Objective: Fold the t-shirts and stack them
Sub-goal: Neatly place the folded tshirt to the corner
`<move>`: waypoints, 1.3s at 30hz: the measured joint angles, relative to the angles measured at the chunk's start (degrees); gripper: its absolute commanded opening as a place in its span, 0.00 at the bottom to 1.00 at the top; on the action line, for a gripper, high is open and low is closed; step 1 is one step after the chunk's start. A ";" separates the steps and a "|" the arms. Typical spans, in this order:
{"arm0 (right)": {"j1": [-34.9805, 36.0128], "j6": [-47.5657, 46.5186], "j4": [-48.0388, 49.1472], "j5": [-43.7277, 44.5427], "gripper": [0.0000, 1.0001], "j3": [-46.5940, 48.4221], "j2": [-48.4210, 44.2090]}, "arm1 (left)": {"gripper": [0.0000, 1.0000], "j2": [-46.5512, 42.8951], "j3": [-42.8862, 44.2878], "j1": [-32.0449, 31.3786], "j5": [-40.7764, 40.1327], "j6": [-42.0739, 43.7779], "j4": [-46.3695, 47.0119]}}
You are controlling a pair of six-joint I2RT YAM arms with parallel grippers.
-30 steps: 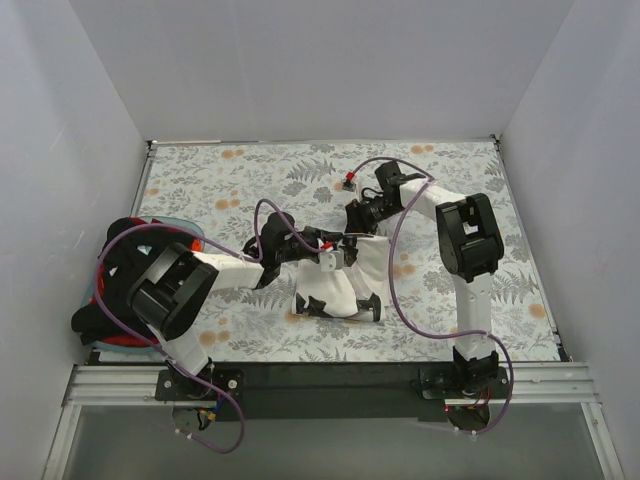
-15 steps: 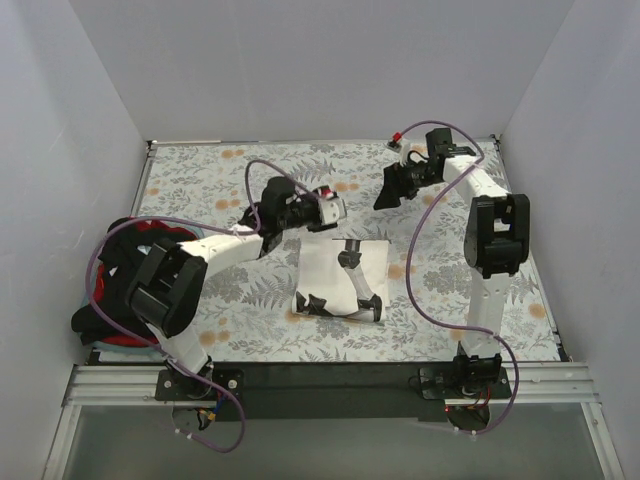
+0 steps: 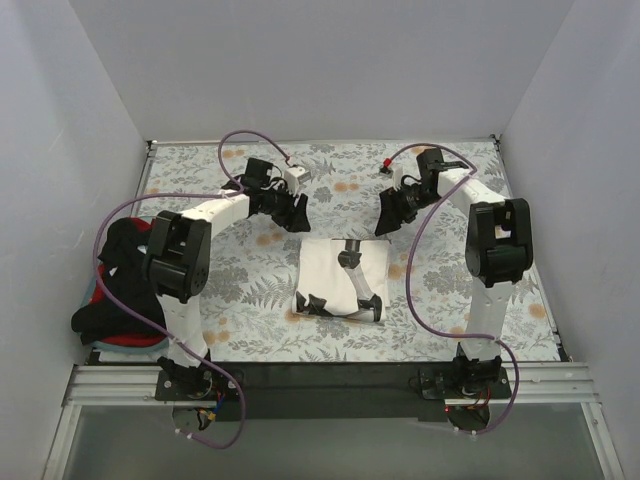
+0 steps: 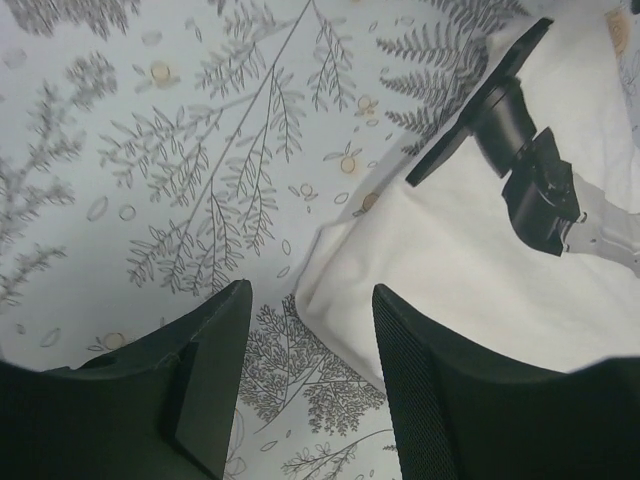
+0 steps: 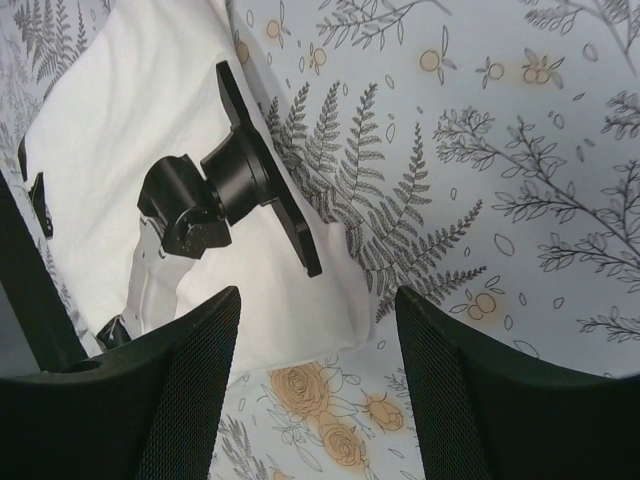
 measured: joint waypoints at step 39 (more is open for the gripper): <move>-1.81 2.19 -1.20 6.58 0.98 18.27 10.75 | 0.57 13.60 15.96 7.41 10.49 -17.35 -0.68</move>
